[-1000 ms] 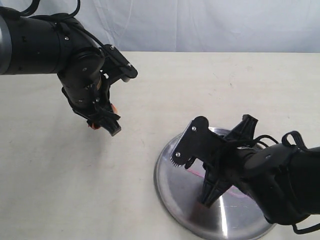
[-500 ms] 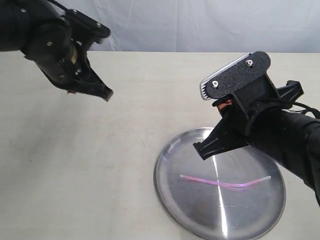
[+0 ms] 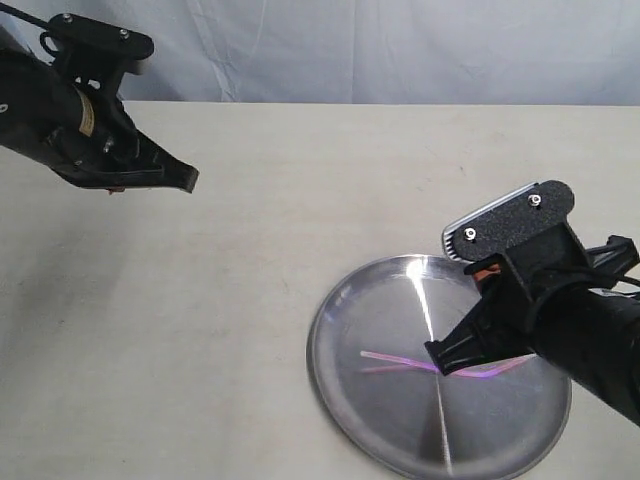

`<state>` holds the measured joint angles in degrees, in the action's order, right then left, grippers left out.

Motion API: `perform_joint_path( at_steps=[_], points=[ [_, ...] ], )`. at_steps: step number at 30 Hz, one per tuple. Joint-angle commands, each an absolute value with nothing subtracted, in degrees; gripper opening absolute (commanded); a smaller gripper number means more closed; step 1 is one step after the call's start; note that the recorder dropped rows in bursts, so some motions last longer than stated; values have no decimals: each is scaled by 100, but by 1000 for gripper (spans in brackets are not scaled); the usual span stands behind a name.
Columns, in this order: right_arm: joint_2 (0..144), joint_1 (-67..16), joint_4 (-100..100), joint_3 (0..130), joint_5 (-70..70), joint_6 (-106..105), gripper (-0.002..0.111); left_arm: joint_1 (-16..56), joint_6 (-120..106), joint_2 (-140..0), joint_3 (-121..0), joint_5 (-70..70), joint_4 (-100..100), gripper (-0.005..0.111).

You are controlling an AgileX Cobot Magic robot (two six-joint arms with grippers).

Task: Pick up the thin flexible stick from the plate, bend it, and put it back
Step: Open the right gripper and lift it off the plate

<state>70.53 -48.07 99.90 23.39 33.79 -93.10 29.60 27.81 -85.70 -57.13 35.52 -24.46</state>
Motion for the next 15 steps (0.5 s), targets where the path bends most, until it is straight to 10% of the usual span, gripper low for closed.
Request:
perform_joint_path(
  at_steps=[1,15],
  points=[
    [7024,-4800,9995,2313,3500,-9289,-1,2952,2841,-8506,-5687,3448,-2348,0],
    [6274,-4802,9995,2313,4106,-9796,-1,2952,2829,-8506,-5687,3437,-2394,0]
  ],
)
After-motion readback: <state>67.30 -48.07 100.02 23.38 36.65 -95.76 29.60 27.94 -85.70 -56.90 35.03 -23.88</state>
